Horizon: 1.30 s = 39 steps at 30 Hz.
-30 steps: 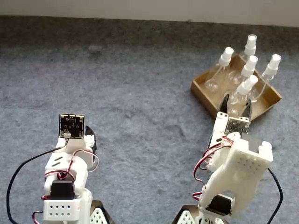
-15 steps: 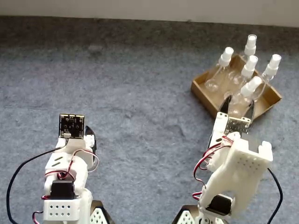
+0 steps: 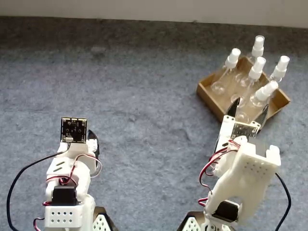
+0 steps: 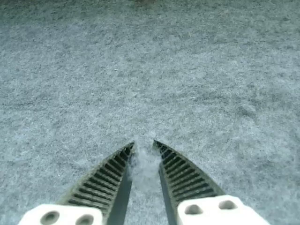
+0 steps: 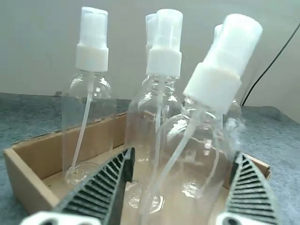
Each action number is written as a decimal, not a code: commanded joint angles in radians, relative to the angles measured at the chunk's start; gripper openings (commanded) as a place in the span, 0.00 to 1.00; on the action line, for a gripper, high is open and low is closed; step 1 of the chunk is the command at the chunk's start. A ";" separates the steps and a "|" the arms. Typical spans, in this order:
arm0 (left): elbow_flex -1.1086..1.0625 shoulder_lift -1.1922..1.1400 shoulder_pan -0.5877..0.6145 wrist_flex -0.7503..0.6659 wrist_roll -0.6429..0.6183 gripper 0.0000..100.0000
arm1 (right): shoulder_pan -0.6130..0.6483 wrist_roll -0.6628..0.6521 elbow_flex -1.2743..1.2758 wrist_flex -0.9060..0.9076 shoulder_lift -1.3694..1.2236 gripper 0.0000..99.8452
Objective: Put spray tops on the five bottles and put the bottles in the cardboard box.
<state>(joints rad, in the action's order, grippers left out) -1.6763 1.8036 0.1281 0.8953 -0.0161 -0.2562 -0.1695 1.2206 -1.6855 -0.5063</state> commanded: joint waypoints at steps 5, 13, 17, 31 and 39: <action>-0.019 -0.007 -0.021 -0.005 0.008 0.00 | 0.015 0.003 -0.010 -0.025 0.012 0.28; -0.019 -0.007 -0.021 -0.005 0.008 0.00 | 0.013 0.000 -0.018 -0.027 0.016 0.28; -0.019 -0.007 -0.021 -0.005 0.008 0.00 | 0.012 0.000 0.005 -0.025 0.107 0.28; -0.019 -0.007 -0.019 -0.005 0.009 0.00 | 0.005 0.006 0.225 0.294 0.700 0.28; -0.019 -0.007 -0.019 -0.005 0.009 0.00 | -0.047 0.002 0.297 0.604 1.121 0.28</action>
<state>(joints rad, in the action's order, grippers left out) -1.6763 1.8036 0.1281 0.8953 -0.0161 -0.2685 -0.1695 1.5136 -1.2006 0.4388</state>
